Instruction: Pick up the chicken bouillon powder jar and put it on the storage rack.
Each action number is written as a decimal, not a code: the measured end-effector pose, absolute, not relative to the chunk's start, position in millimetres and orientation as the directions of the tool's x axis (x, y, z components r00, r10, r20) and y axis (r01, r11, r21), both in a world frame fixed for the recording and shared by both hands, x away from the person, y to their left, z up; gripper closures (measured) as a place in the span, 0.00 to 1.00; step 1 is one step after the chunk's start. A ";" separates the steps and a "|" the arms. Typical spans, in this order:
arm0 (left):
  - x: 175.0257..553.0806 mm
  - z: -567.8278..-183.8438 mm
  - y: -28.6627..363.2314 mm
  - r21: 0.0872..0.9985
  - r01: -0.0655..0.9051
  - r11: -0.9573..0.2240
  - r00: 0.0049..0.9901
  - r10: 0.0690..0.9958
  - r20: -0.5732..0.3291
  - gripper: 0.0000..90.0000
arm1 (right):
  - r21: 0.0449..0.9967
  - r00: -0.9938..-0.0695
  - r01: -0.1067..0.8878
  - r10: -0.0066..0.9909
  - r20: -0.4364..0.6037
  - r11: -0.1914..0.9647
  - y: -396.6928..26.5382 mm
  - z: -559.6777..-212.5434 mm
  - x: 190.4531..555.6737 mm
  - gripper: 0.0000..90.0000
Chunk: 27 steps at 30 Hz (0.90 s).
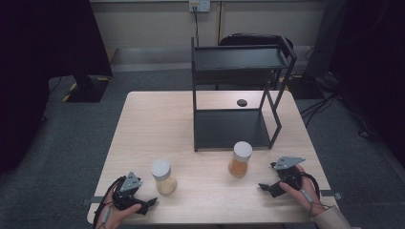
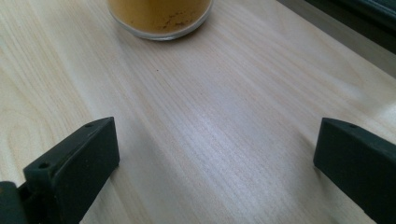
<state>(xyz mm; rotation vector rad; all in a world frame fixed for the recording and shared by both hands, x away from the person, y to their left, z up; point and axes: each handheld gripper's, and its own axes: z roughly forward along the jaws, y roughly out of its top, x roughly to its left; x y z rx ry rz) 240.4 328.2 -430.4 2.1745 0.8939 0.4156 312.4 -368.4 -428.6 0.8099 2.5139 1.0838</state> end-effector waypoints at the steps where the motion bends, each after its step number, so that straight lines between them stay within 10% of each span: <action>1: 240.3 -430.4 328.0 0.737 0.472 -0.485 0.704 0.710 0.017 0.00 | 0.735 -0.802 0.382 0.597 -0.038 0.560 -368.4 -428.6 312.4 0.00; 27: 241.5 -416.2 334.2 0.753 0.492 -0.436 0.705 0.708 -0.050 0.03 | 0.735 -0.802 0.382 0.597 -0.038 0.560 -368.5 -428.6 312.5 0.00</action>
